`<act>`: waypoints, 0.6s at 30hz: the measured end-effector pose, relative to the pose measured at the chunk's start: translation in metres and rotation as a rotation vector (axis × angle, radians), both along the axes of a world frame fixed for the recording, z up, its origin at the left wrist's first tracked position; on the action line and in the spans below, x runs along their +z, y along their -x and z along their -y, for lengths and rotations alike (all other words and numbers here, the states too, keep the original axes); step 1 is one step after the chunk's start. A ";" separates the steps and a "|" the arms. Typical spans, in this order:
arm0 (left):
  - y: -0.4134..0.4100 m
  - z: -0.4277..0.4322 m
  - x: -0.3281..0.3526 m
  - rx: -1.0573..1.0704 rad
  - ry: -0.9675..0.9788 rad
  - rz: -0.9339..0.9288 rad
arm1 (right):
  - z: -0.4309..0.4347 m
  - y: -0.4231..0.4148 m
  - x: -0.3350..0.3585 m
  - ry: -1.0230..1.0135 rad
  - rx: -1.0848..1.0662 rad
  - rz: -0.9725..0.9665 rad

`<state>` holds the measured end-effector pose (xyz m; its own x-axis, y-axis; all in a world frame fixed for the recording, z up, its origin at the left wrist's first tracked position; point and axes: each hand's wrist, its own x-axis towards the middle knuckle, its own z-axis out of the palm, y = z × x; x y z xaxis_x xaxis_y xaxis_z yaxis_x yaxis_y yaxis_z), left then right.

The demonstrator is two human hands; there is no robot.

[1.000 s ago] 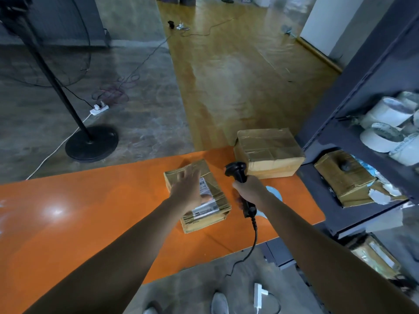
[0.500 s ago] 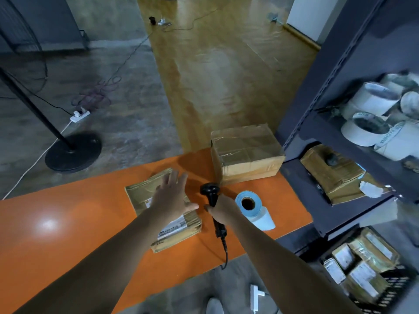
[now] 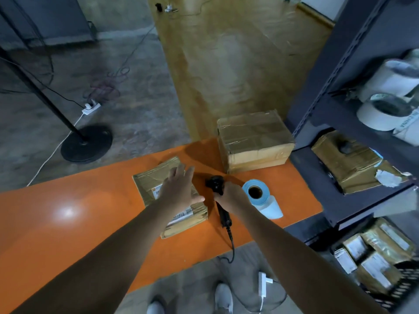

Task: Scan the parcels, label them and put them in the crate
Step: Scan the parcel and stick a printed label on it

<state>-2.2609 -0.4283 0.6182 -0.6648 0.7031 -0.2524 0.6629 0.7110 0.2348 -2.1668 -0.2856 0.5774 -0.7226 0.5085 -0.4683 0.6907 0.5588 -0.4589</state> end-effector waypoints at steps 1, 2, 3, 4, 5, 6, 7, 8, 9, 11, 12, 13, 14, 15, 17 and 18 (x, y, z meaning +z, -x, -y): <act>-0.002 -0.002 0.002 -0.006 -0.006 0.010 | -0.003 -0.002 0.002 -0.014 -0.009 -0.030; -0.004 -0.004 0.004 -0.011 -0.016 0.017 | -0.007 -0.005 0.004 -0.036 -0.029 -0.060; -0.006 -0.007 0.005 -0.020 -0.030 0.020 | -0.011 -0.008 0.006 -0.074 -0.056 -0.077; -0.009 -0.010 0.007 -0.028 -0.048 0.018 | -0.015 -0.012 0.005 -0.144 -0.073 -0.075; -0.011 -0.012 0.007 -0.034 -0.067 0.013 | -0.019 -0.016 0.004 -0.231 -0.075 -0.050; -0.013 -0.014 0.007 -0.038 -0.083 0.008 | -0.024 -0.020 0.001 -0.308 -0.070 -0.009; -0.014 -0.015 0.007 -0.039 -0.095 0.009 | -0.028 -0.024 -0.003 -0.356 -0.075 0.032; -0.016 -0.016 0.007 -0.039 -0.103 0.014 | -0.031 -0.027 -0.008 -0.378 -0.082 0.066; -0.017 -0.016 0.006 -0.035 -0.112 0.024 | -0.033 -0.029 -0.013 -0.393 -0.086 0.083; -0.018 -0.015 0.005 -0.023 -0.126 0.044 | -0.034 -0.029 -0.019 -0.428 -0.087 0.081; -0.019 -0.014 0.004 -0.017 -0.127 0.051 | -0.033 -0.028 -0.021 -0.442 -0.096 0.080; -0.020 -0.014 0.004 -0.013 -0.126 0.056 | -0.032 -0.027 -0.021 -0.449 -0.111 0.088; -0.022 -0.013 0.003 -0.009 -0.122 0.061 | -0.031 -0.027 -0.022 -0.445 -0.128 0.102; -0.022 -0.012 0.003 -0.004 -0.121 0.065 | -0.030 -0.026 -0.022 -0.434 -0.146 0.118; -0.024 -0.010 0.004 0.010 -0.133 0.074 | -0.031 -0.027 -0.020 -0.408 -0.147 0.140; -0.025 -0.009 0.005 0.018 -0.145 0.083 | -0.032 -0.028 -0.019 -0.400 -0.122 0.141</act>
